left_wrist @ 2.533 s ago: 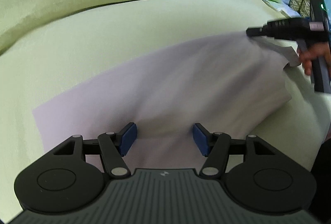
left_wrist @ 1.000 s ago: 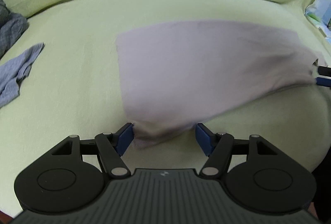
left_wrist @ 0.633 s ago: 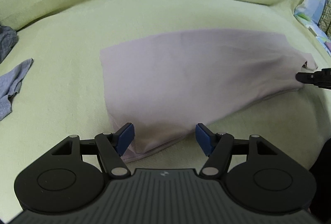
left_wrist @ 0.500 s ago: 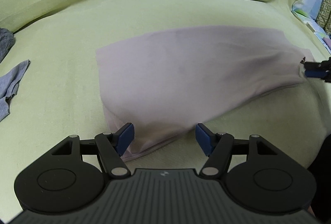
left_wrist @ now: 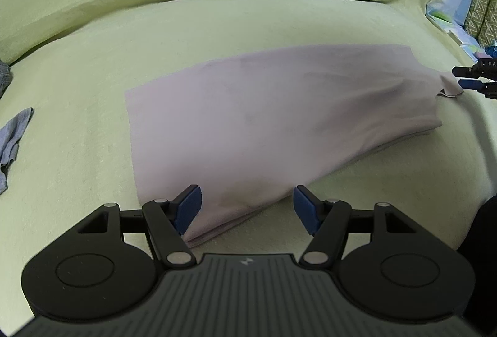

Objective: Fold clothes

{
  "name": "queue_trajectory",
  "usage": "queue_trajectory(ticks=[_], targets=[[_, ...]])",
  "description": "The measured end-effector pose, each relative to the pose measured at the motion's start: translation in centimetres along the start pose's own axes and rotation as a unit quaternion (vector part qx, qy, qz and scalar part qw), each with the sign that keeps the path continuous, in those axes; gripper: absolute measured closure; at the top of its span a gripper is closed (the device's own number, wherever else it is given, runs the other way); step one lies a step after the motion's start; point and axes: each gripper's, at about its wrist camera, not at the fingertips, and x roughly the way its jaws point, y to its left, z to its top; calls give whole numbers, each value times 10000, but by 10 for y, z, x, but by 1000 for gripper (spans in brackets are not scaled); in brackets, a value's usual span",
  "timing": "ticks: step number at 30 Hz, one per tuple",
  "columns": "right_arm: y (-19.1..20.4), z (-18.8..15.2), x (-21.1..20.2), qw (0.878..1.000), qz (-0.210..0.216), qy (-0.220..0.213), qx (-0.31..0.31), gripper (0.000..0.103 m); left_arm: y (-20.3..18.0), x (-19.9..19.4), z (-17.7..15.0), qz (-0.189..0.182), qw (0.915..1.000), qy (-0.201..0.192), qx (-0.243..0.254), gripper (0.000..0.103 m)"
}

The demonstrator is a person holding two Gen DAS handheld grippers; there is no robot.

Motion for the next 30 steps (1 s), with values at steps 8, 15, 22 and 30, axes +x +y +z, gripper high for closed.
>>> queue_trajectory(ticks=[8,15,22,30], targets=[[8,8,18,9965,187,-225,-778,100,-2,3,1,-44,10000,-14,41,36],[8,7,32,9929,8,-382,-1124,100,-1,8,-6,-27,9999,130,82,36],[20,17,33,9935,-640,128,-930,69,5,-2,-7,-20,9999,125,79,36],[94,11,10,9880,557,214,-1427,103,-1,3,38,168,9998,-127,-43,36]])
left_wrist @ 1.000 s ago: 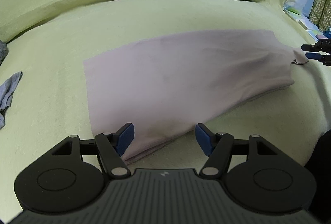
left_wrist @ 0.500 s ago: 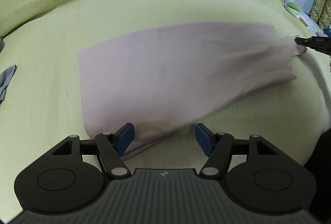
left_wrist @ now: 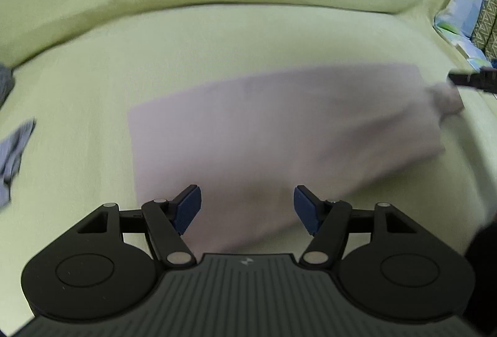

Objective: Fold clothes

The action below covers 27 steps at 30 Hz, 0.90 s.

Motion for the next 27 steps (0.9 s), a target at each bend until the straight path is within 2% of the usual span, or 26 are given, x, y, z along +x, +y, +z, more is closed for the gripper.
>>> queue_trajectory(ticks=[2,4,6,9,10,13,15,17,21,24,27], targets=[[29,-1,20,9983,300,231,-444,103,-5,15,18,-15,9999,-93,69,36],[54,-1,43,9958,361,340,-764,103,-5,27,29,-46,9999,-130,89,36],[63,4,69,9956,482,417,-686,103,-1,44,39,-58,9998,-158,102,36],[62,15,101,9964,362,470,-605,103,7,66,49,56,9999,-129,84,33],[61,15,103,9970,308,467,-543,103,16,77,52,202,9998,-94,0,25],[44,23,109,9994,185,260,-158,103,40,86,63,361,9984,-179,-404,25],[42,32,101,9999,-96,128,-58,96,44,82,69,627,9964,-235,-529,29],[46,33,90,9998,-146,16,-160,93,47,77,74,875,9936,-292,-654,29],[66,18,55,9991,293,-83,-291,88,47,56,69,991,9909,-285,-862,29],[83,-4,38,9978,521,80,-411,87,41,47,61,1044,9908,-218,-835,29],[90,-24,27,9967,660,286,-373,86,35,41,43,948,9915,-131,-877,29]])
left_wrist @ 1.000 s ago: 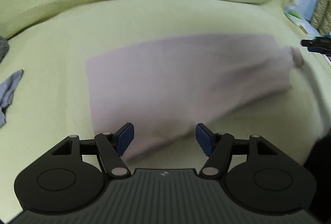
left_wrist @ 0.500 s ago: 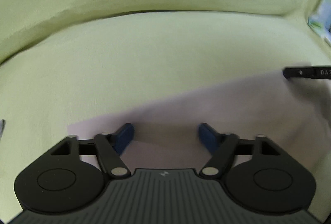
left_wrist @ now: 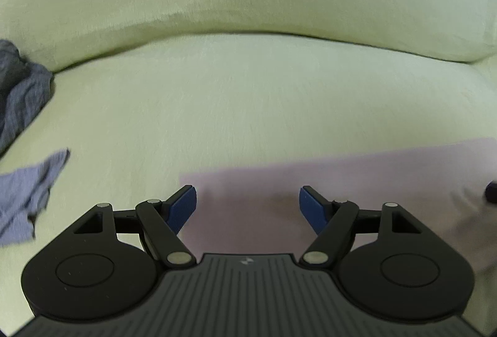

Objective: Fold clothes

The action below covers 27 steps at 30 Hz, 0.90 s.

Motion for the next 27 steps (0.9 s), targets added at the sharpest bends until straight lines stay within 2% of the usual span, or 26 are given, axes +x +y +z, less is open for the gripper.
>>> queue_trajectory(ticks=[2,5,10,12,13,16,19,22,24,26,27], targets=[[2,-14,-2,9998,34,194,103,84,0,-2,-10,-24,10000,90,-22,29],[-3,-33,-4,9988,-100,420,247,83,7,-8,-44,-62,9994,305,-169,26],[-10,-51,-34,9981,-130,402,457,83,33,-30,-89,-174,9965,439,-692,23],[-18,-57,-51,9973,-202,446,546,83,43,-40,-99,-77,9950,536,-836,22],[-20,-56,-53,9965,-233,524,604,83,51,-46,-103,36,9933,661,-950,25],[-16,-53,-61,9963,-421,432,618,80,67,-65,-106,271,9915,560,-1146,27],[-11,-47,-71,9976,-280,-5,631,79,70,-84,-96,33,9900,230,-1391,26],[-9,-42,-60,9968,-203,-85,766,77,53,-85,-80,-111,9932,6,-1161,26],[-11,-42,-46,9955,-114,-67,939,77,38,-73,-70,-116,9954,61,-947,25],[-14,-45,-35,9932,-96,36,1164,77,27,-55,-69,158,9968,326,-717,25],[-14,-47,-29,9922,-114,83,1242,77,27,-52,-72,292,9961,443,-701,22]])
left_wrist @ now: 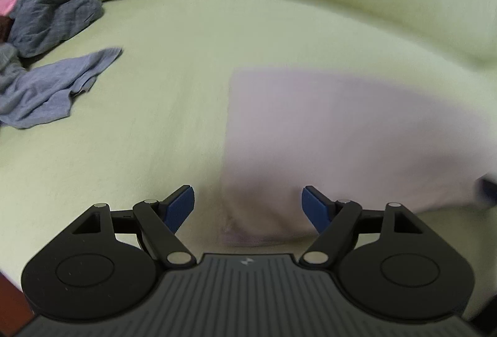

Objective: Fold clothes

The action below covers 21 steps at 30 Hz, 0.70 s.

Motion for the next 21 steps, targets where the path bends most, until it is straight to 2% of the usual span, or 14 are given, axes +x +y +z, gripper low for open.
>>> queue_trajectory(ticks=[2,5,7,8,10,12,13,14,18,21], targets=[[0,-4,1,10000,-30,8,-36,77,4,6,-7,250,9994,218,-11,22],[7,-8,-6,9994,-60,43,-327,74,30,-2,-18,337,9972,557,-371,25],[29,-11,-8,9949,281,96,-960,74,44,-13,-26,518,9960,563,-463,26],[31,-12,-9,9935,374,104,-1071,74,51,-20,-30,480,9954,570,-600,26],[61,-18,-3,9812,893,142,-1706,74,61,-30,-36,409,9937,612,-844,26],[104,-29,15,9552,1475,244,-2554,74,63,-36,-37,385,9933,637,-888,26],[116,-33,22,9457,1636,273,-2794,75,62,-38,-37,382,9935,642,-864,26],[138,-42,36,9252,1903,360,-3264,78,63,-39,-36,352,9937,634,-854,26],[187,-67,68,8669,2158,507,-4465,80,71,-38,-33,142,9939,646,-880,26],[206,-82,83,8332,2168,589,-5052,80,76,-38,-35,84,9932,682,-945,26]])
